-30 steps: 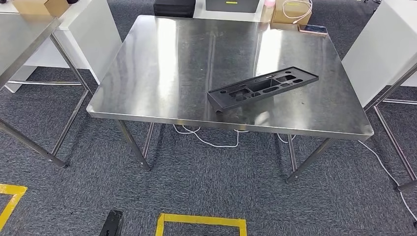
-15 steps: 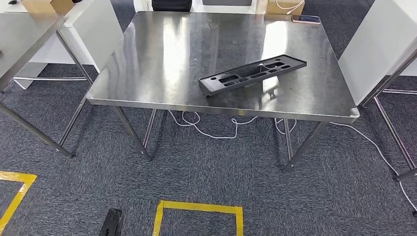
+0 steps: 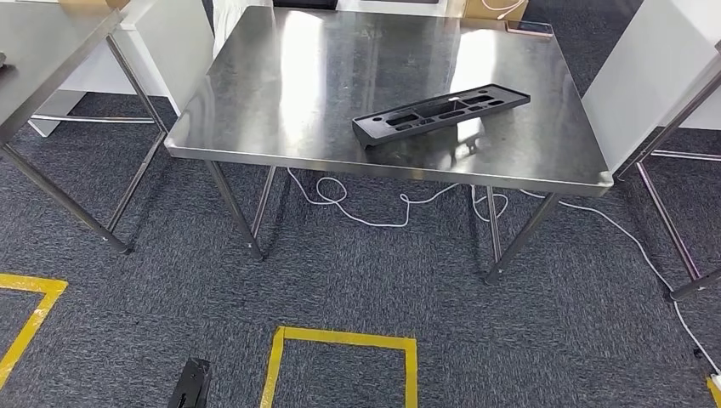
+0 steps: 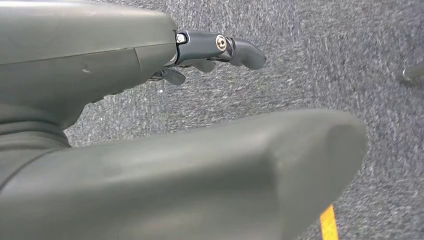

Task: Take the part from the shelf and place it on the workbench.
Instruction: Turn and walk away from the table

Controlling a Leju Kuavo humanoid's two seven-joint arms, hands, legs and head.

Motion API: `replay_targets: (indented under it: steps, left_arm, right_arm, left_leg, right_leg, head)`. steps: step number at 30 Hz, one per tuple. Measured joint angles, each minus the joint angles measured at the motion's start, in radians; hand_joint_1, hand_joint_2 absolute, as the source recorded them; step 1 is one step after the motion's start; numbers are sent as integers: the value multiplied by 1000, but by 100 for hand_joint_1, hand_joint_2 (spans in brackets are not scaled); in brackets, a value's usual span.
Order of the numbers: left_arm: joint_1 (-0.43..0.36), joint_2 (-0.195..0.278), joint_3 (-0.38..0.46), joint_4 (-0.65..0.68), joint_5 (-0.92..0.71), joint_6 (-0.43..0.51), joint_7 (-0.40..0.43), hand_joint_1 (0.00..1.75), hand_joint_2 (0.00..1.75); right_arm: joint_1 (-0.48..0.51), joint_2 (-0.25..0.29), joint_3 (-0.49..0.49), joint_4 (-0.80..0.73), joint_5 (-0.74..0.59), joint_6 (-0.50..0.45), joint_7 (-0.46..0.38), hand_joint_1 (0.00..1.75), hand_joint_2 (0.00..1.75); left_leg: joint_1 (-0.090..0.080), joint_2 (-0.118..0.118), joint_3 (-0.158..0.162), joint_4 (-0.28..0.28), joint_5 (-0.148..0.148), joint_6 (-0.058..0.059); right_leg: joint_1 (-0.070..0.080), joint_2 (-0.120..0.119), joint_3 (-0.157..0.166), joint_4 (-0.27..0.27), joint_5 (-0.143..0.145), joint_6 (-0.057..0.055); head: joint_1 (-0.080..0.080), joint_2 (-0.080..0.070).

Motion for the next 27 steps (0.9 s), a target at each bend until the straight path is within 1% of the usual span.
replay_targets:
  steps: [1, 2, 3, 4, 5, 6, 7, 8, 9, 10, 11, 12, 13, 14, 15, 16, 17, 18, 19, 20, 21, 22, 23, 24, 25, 26, 27]
  left_arm:
    - [0, 0, -3, 0, 0, -1, 1, 0, 0]
    - [0, 0, -4, 0, 1, -1, 1, 0, 0]
    - [0, -1, -6, -1, 2, -1, 1, 0, 0]
    - [0, -1, -6, -1, 3, 0, 1, 0, 0]
    - [0, -3, -7, -1, 4, 0, 0, 0, 0]
    - [0, -4, -7, -1, 6, 1, -3, 0, 0]
    - [1, -5, -7, -1, 7, 2, -6, 0, 0]
    - [1, -5, -7, -1, 8, 4, -9, 0, 0]
    - [2, -6, -7, -1, 9, 6, -11, 0, 0]
    - [2, -6, -7, -2, 9, 8, -13, 0, 0]
    - [2, -6, -7, -2, 9, 9, -13, 0, 0]
    - [2, -7, -7, -2, 8, 10, -14, 0, 0]
    - [2, -7, -7, -2, 8, 10, -14, 0, 0]
    - [3, -7, -7, -2, 8, 10, -14, 0, 0]
    - [3, -7, -7, -2, 8, 10, -14, 0, 0]
    - [3, -7, -7, -2, 8, 10, -14, 0, 0]
    - [3, -7, -7, -2, 8, 11, -14, 0, 0]
    - [2, -7, -7, -2, 8, 11, -14, 0, 0]
    - [1, -7, -7, -2, 9, 12, -15, 0, 0]
    - [1, -7, -7, -3, 10, 14, -15, 0, 0]
    - [1, -8, -7, -3, 10, 16, -16, 0, 0]
    - [1, -9, -7, -3, 11, 19, -17, 0, 0]
    - [1, -12, -7, -3, 12, 21, -17, 0, 0]
    - [1, -14, -7, -3, 12, 24, -17, 0, 0]
    - [0, -17, -7, -3, 12, 26, -18, 0, 0]
    - [1, -19, -8, -3, 11, 28, -18, 0, 0]
    - [1, -21, -8, -3, 11, 29, -19, 0, 0]
  right_arm:
    - [0, -1, 1, 0, 0, 2, -1, 0, 131]
    - [-1, -1, 2, 0, 0, 6, -3, 0, 175]
    - [-2, -2, 3, 0, 0, 10, -6, 0, 175]
    - [-3, -4, 5, 0, 0, 14, -9, 0, 175]
    - [-3, -5, 6, 0, 0, 17, -11, 0, 175]
    - [-2, -6, 7, 0, 0, 20, -13, 0, 175]
    - [-1, -6, 7, 0, 0, 23, -14, 0, 175]
    - [-1, -6, 8, 0, 1, 26, -15, 0, 175]
    - [-1, -6, 9, 0, 1, 28, -15, 0, 175]
    - [-1, -6, 10, 0, 1, 30, -15, 0, 175]
    - [-1, -6, 10, 0, 2, 30, -15, 0, 175]
    - [0, -6, 11, 0, 2, 30, -15, 0, 175]
    - [0, -6, 12, 0, 2, 30, -15, 0, 175]
    - [1, -7, 12, 0, 2, 30, -15, 0, 175]
    - [1, -7, 12, 0, 2, 31, -15, 0, 175]
    - [1, -7, 13, 0, 2, 31, -15, 0, 175]
    - [1, -6, 13, 0, 2, 31, -15, 0, 175]
    - [1, -6, 13, 0, 2, 34, -15, 0, 175]
    - [0, -6, 13, 0, 1, 38, -17, 0, 131]
    - [0, -6, 13, 0, -2, 43, -19, 0, 87]
    - [-1, -6, 13, 0, -6, 48, -23, 0, 44]
    - [-1, -6, 13, 0, -10, 52, -25, 0, 0]
    - [-1, -6, 13, 0, -14, 55, -27, 0, 0]
    - [-1, -6, 13, 0, -17, 56, -28, 0, 0]
    - [0, -7, 13, 0, -18, 58, -29, 0, 0]
    - [0, -8, 13, 0, -18, 58, -30, 0, 0]
    - [0, -9, 13, 0, -18, 58, -31, 0, 0]
  left_leg:
    - [3, 0, -12, 4, 7, -5]
    - [4, 0, -24, 11, 13, -11]
    - [6, 1, -35, 17, 18, -18]
    - [6, 1, -44, 24, 24, -25]
    - [5, 1, -50, 28, 29, -31]
    - [5, 0, -53, 29, 35, -37]
    - [6, -1, -57, 30, 39, -40]
    - [8, -3, -65, 37, 32, -44]
    - [11, -4, -77, 57, 9, -49]
    - [14, -5, -94, 98, -29, -54]
    - [16, -6, -116, 158, -76, -60]
    - [19, -6, -137, 228, -120, -65]
    - [22, -6, -152, 287, -146, -69]
    - [24, -6, -154, 319, -154, -72]
    - [27, -6, -139, 314, -142, -73]
    - [28, -6, -105, 271, -117, -72]
    - [29, -6, -60, 205, -93, -68]
    - [28, -6, -15, 138, -77, -63]
    - [26, -7, 15, 88, -70, -57]
    - [23, -8, 30, 61, -71, -53]
    - [19, -8, 32, 53, -73, -49]
    - [17, -8, 28, 49, -69, -44]
    - [17, -4, 27, 43, -63, -37]
    - [18, -1, 25, 37, -56, -29]
    - [19, 4, 22, 31, -49, -22]
    - [20, 10, 19, 28, -43, -16]
    - [19, 14, 13, 28, -39, -13]
  right_leg:
    - [-5, 0, 46, -58, 24, 15]
    - [-11, 1, 101, -141, 39, 26]
    - [-10, 4, 152, -217, 46, 28]
    - [-7, 7, 185, -272, 47, 25]
    - [-2, 9, 196, -299, 41, 16]
    - [4, 11, 194, -302, 43, 6]
    - [-2, 10, 184, -301, 48, -3]
    - [-6, 10, 179, -302, 52, -14]
    - [-11, 8, 174, -304, 59, -27]
    - [-14, 7, 169, -304, 67, -38]
    - [-12, 5, 163, -303, 73, -48]
    - [-10, 3, 157, -301, 77, -54]
    - [-8, 2, 150, -298, 80, -56]
    - [-6, 1, 144, -293, 82, -57]
    - [-6, 0, 138, -289, 83, -56]
    - [-6, 0, 134, -284, 84, -55]
    - [-6, 0, 131, -280, 85, -53]
    - [-4, 0, 128, -278, 86, -51]
    - [-2, 0, 125, -276, 89, -46]
    - [-1, 0, 122, -275, 92, -41]
    - [-1, 0, 119, -276, 96, -35]
    - [0, 1, 117, -278, 101, -27]
    - [0, 1, 112, -274, 99, -22]
    - [1, 1, 102, -260, 89, -19]
    - [1, 2, 85, -227, 68, -20]
    - [0, 2, 59, -171, 37, -24]
    - [0, 2, 28, -100, 3, -27]
  head:
    - [0, 0]
    - [1, 0]
    - [1, 0]
    - [1, 0]
    - [1, 0]
    - [1, 0]
    - [0, 0]
    - [-1, 0]
    - [-4, 0]
    - [-5, 0]
    - [-7, 0]
    - [-8, 0]
    - [-8, 0]
    - [-8, 0]
    - [-8, 0]
    - [-9, 0]
    - [-9, 0]
    - [-9, 0]
    - [-8, 0]
    - [-8, 0]
    - [-8, 0]
    - [-9, 0]
    - [-9, 0]
    - [-8, 0]
    - [-6, 0]
    - [-3, 0]
    - [-1, 0]
